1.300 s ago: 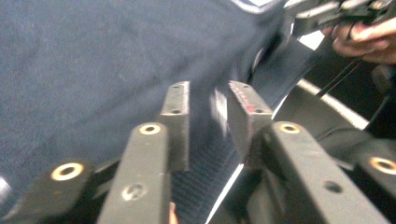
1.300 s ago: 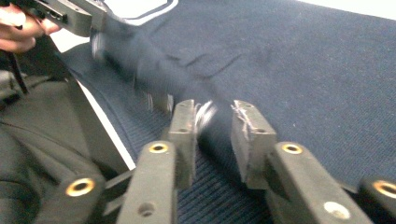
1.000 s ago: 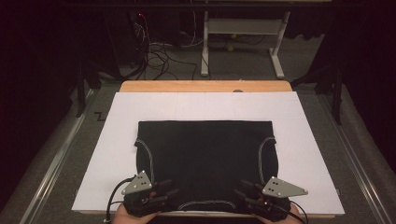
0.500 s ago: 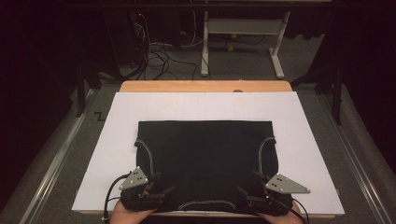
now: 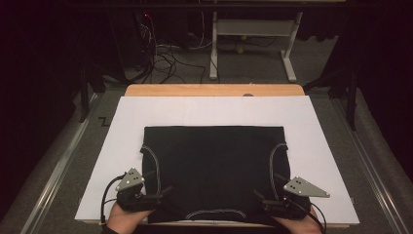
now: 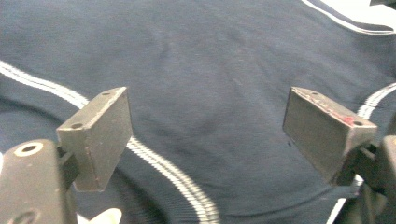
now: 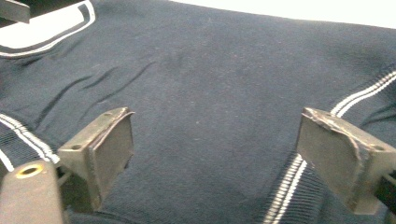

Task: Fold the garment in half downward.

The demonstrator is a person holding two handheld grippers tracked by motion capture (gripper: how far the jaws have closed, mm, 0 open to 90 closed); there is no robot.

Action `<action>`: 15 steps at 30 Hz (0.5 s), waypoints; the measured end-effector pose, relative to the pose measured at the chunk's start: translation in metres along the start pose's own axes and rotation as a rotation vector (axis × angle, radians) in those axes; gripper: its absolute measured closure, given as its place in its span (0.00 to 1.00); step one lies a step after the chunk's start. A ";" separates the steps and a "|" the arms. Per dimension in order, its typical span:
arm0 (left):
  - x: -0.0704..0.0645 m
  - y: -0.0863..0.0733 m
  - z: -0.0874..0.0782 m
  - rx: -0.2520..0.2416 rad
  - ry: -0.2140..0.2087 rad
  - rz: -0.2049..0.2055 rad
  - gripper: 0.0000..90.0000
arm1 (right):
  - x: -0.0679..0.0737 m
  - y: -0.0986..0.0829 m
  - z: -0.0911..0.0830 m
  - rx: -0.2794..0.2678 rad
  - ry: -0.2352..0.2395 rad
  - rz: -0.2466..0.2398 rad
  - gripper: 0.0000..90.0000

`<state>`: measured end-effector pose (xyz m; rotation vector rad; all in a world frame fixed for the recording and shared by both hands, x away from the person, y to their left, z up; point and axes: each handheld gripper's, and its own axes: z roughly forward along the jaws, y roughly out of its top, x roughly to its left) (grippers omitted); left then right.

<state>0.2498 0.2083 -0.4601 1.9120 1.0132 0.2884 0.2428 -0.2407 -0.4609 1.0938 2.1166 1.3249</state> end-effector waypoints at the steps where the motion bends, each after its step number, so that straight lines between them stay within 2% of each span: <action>1: 0.003 0.000 -0.001 -0.002 0.004 -0.008 0.14 | -0.001 0.000 0.000 0.000 -0.004 0.002 0.10; 5: 0.014 0.000 -0.004 -0.001 0.042 -0.028 0.09 | -0.006 0.000 0.000 0.005 -0.016 0.014 0.04; 9: 0.019 0.002 -0.008 -0.019 0.096 -0.019 0.03 | -0.012 0.000 0.000 0.002 -0.020 0.030 0.01; 10: 0.020 0.002 -0.009 -0.022 0.103 -0.017 0.00 | -0.013 0.000 0.000 0.002 -0.023 0.035 0.00; 15: 0.025 0.004 -0.012 -0.028 0.111 -0.026 0.00 | -0.018 0.000 -0.001 -0.003 -0.039 0.042 0.00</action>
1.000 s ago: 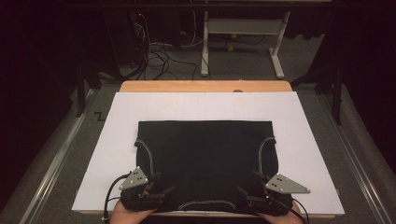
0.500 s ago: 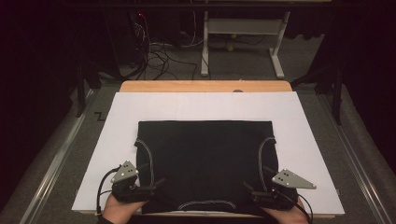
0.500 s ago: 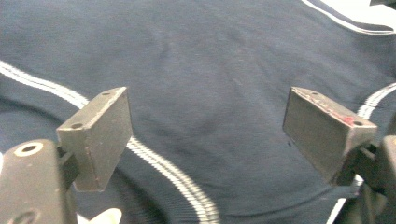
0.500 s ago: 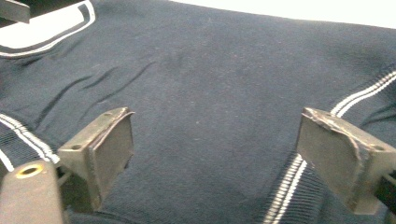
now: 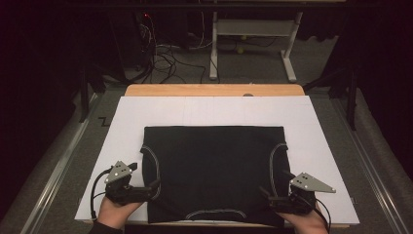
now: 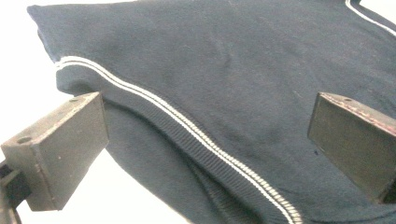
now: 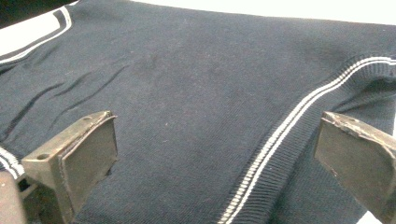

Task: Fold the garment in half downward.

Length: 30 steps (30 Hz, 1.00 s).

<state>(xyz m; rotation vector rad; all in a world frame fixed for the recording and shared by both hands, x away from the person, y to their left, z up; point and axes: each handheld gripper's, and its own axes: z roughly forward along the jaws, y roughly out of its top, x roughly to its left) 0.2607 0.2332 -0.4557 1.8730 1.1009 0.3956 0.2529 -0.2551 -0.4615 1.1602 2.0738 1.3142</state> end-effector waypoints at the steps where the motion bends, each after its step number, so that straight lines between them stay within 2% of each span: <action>1: 0.001 0.000 0.000 0.001 -0.002 -0.006 0.00 | 0.000 0.000 0.000 -0.002 -0.003 0.001 0.00; 6: 0.009 -0.003 0.003 0.008 -0.002 -0.029 0.00 | 0.001 0.002 0.000 -0.025 -0.005 -0.008 0.00; 13: 0.022 -0.005 0.005 0.004 -0.006 -0.072 0.00 | 0.014 0.014 0.003 -0.065 0.022 -0.022 0.00; 20: 0.021 0.002 0.002 -0.023 0.006 -0.046 0.00 | 0.035 0.030 0.014 -0.101 0.067 -0.059 0.00; 25: 0.024 0.006 0.005 -0.021 0.001 -0.038 0.00 | 0.050 0.038 0.027 -0.093 0.084 -0.094 0.00; 30: 0.029 0.014 0.012 -0.019 -0.014 -0.046 0.00 | 0.063 0.046 0.039 -0.091 0.098 -0.106 0.00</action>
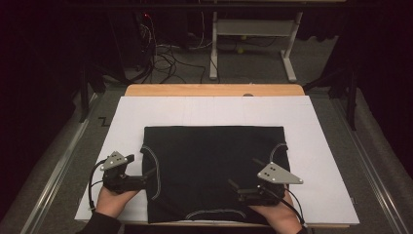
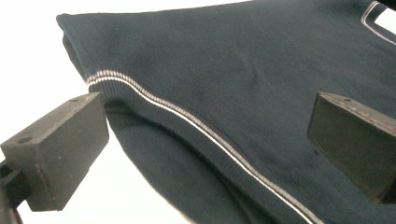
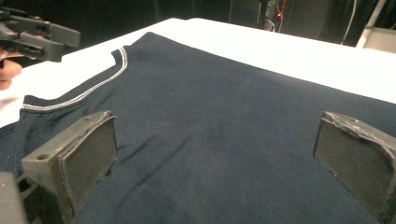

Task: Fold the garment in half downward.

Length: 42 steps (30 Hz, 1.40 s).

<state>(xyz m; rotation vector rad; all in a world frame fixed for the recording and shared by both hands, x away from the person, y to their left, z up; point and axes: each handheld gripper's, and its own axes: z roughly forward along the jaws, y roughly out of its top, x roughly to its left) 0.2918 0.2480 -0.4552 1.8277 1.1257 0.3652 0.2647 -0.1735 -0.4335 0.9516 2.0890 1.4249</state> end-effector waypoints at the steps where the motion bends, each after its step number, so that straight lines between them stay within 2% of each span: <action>1: 0.001 0.002 0.001 -0.004 -0.009 -0.008 0.00 | 0.004 0.002 0.004 0.000 0.017 -0.009 0.00; 4: 0.002 0.011 0.002 -0.024 -0.028 -0.012 0.00 | 0.013 0.006 0.016 0.015 0.043 -0.050 0.00; 11: 0.006 0.030 0.001 -0.058 -0.031 -0.011 0.00 | 0.029 0.013 0.038 0.046 0.075 -0.075 0.00; 15: 0.006 0.039 0.004 -0.057 -0.029 -0.002 0.00 | 0.038 0.014 0.049 0.065 0.084 -0.081 0.00; 19: 0.008 0.051 0.008 -0.055 -0.035 -0.007 0.00 | 0.046 0.014 0.056 0.052 0.090 -0.094 0.00; 28: 0.010 0.074 0.014 -0.054 -0.029 0.006 0.00 | 0.073 0.016 0.073 0.057 0.145 -0.131 0.00; 31: 0.008 0.083 0.014 -0.054 -0.036 0.019 0.00 | 0.083 0.019 0.079 0.070 0.162 -0.137 0.00; 36: 0.000 0.099 0.012 -0.061 -0.023 0.059 0.00 | 0.099 0.021 0.087 0.075 0.203 -0.146 0.00; 42: -0.002 0.112 0.011 -0.081 -0.013 0.067 0.00 | 0.115 0.018 0.095 0.100 0.251 -0.148 0.00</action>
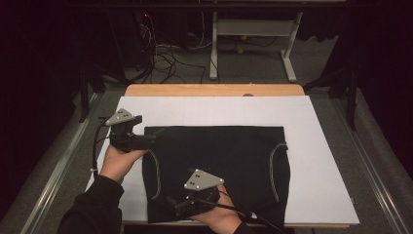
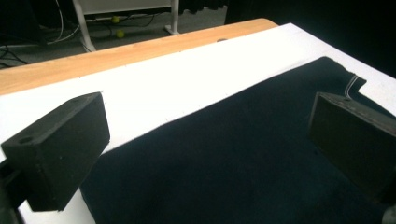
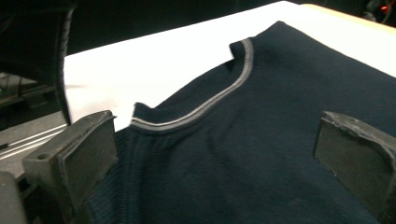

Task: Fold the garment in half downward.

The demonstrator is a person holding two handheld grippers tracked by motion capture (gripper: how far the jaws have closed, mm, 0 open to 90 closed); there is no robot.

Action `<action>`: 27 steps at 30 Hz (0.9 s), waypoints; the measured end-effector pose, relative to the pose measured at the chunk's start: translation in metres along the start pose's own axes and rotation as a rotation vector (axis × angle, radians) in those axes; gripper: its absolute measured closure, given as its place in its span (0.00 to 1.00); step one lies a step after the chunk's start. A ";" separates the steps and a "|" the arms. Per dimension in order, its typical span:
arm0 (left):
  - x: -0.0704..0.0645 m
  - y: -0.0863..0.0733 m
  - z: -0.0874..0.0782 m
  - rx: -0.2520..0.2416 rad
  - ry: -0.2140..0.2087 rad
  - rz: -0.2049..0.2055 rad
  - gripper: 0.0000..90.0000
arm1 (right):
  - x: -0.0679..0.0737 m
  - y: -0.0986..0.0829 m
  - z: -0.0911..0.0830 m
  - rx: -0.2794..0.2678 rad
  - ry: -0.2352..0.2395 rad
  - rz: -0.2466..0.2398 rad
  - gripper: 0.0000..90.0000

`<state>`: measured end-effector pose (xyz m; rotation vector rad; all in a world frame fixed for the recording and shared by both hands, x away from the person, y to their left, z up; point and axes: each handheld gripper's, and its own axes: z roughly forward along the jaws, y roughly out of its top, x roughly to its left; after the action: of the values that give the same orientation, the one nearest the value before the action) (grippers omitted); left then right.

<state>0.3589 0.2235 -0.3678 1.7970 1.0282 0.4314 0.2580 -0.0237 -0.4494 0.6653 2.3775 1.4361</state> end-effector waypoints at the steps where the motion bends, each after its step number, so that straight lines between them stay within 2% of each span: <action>1: 0.001 0.000 0.000 -0.002 0.009 0.001 0.00 | 0.002 0.000 0.002 0.000 0.011 -0.001 0.00; 4: 0.014 -0.001 0.003 0.017 0.022 -0.023 0.00 | 0.005 -0.001 0.007 0.012 0.033 -0.007 0.00; 9: 0.037 -0.004 0.008 0.044 0.056 -0.053 0.00 | 0.006 -0.001 0.010 0.021 0.042 -0.006 0.00; 14: 0.054 -0.008 0.010 0.040 0.085 -0.077 0.00 | 0.004 0.000 0.010 0.017 0.036 0.002 0.00; 17: 0.062 -0.011 0.014 0.047 0.076 -0.101 0.00 | 0.004 0.000 0.010 0.019 0.040 0.005 0.01; 21: 0.067 -0.017 0.025 0.066 0.068 -0.106 0.00 | 0.008 0.000 0.009 0.022 0.045 0.001 0.00; 27: 0.084 -0.032 0.040 0.099 0.070 -0.151 0.00 | 0.010 0.001 0.009 0.019 0.052 -0.003 0.00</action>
<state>0.4196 0.2728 -0.4265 1.7871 1.2433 0.3576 0.2539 -0.0110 -0.4531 0.6359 2.4336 1.4478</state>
